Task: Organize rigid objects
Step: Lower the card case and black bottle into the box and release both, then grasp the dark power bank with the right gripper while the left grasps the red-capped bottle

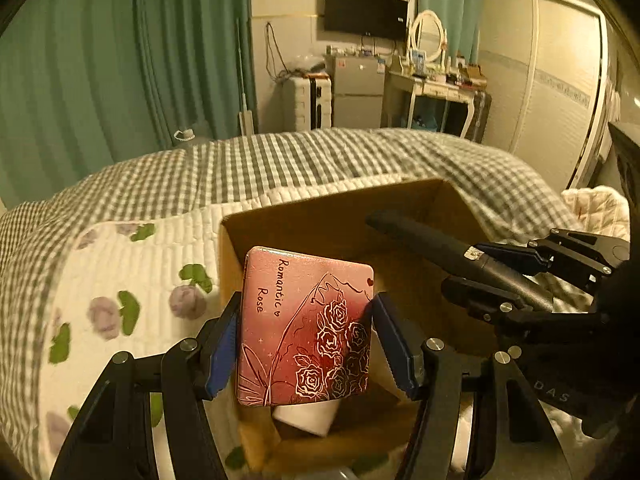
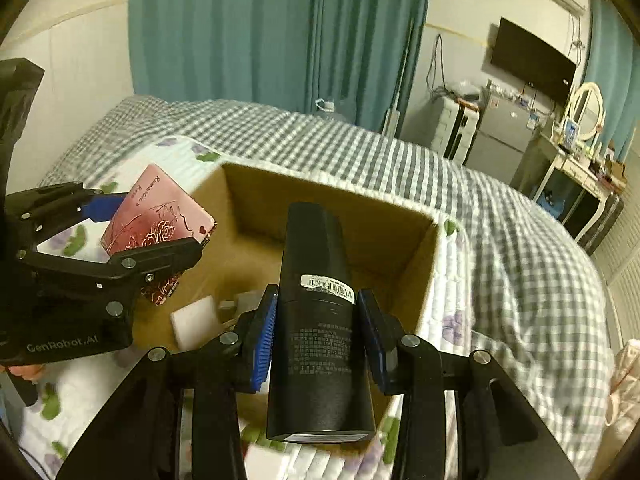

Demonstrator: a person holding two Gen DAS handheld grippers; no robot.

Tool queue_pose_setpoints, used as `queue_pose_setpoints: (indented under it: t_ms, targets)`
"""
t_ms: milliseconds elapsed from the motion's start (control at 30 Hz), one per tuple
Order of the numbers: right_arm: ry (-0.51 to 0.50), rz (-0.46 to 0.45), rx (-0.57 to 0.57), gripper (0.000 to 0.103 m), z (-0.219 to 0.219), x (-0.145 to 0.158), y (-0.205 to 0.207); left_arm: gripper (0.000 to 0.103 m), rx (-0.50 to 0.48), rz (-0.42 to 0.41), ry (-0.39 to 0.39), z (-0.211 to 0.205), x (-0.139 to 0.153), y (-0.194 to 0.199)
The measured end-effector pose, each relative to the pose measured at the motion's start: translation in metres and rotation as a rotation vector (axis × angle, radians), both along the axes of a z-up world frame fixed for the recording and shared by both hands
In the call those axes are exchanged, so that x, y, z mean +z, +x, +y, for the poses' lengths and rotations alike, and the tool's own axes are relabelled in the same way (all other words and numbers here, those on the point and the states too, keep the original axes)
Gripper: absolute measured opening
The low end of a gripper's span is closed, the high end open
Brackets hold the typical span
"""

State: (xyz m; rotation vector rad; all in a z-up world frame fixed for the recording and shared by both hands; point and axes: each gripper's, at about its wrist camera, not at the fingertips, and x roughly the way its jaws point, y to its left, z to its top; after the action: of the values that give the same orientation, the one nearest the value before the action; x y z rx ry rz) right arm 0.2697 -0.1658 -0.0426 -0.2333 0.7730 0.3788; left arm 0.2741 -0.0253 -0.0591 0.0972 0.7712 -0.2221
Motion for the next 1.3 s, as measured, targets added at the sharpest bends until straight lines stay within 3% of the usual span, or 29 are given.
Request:
queue_pose_setpoints:
  t_ms: [233, 267, 333, 367, 500, 667, 900, 1033, 1133, 1300]
  targets:
    - [0.077, 0.022, 0.003, 0.04, -0.013, -0.013, 0.008, 0.066, -0.013, -0.005, -0.012, -0.003, -0.004, 0.002]
    - [0.085, 0.019, -0.003, 0.043, -0.015, -0.01, 0.004, 0.067, -0.004, -0.015, -0.015, -0.002, -0.001, -0.001]
    - [0.101, 0.008, -0.025, 0.058, -0.021, -0.001, -0.004, 0.071, 0.028, -0.054, 0.003, 0.001, 0.011, -0.012]
    - [0.108, 0.004, -0.027, 0.058, -0.023, 0.004, -0.009, 0.072, 0.038, -0.067, 0.015, 0.001, 0.017, -0.018]
    - [0.09, -0.007, -0.036, 0.059, -0.029, 0.029, -0.043, 0.074, 0.043, -0.09, 0.022, 0.008, 0.048, -0.058]
    - [0.042, -0.029, -0.052, 0.067, -0.033, 0.059, -0.102, 0.08, 0.056, -0.131, 0.058, 0.014, 0.075, -0.118]
    - [0.019, -0.078, -0.059, 0.07, -0.029, 0.085, -0.17, 0.082, 0.075, -0.158, 0.078, 0.019, 0.08, -0.188]
    - [0.006, -0.061, -0.056, 0.087, -0.021, 0.071, -0.19, 0.082, 0.105, -0.108, 0.009, 0.032, 0.061, -0.21]
    - [0.001, -0.017, -0.055, 0.089, -0.016, 0.048, -0.196, 0.082, 0.141, -0.077, -0.027, 0.039, 0.039, -0.218]
    - [-0.053, 0.113, -0.037, 0.089, -0.008, -0.012, -0.184, 0.082, 0.163, -0.028, 0.0, 0.04, -0.001, -0.216]
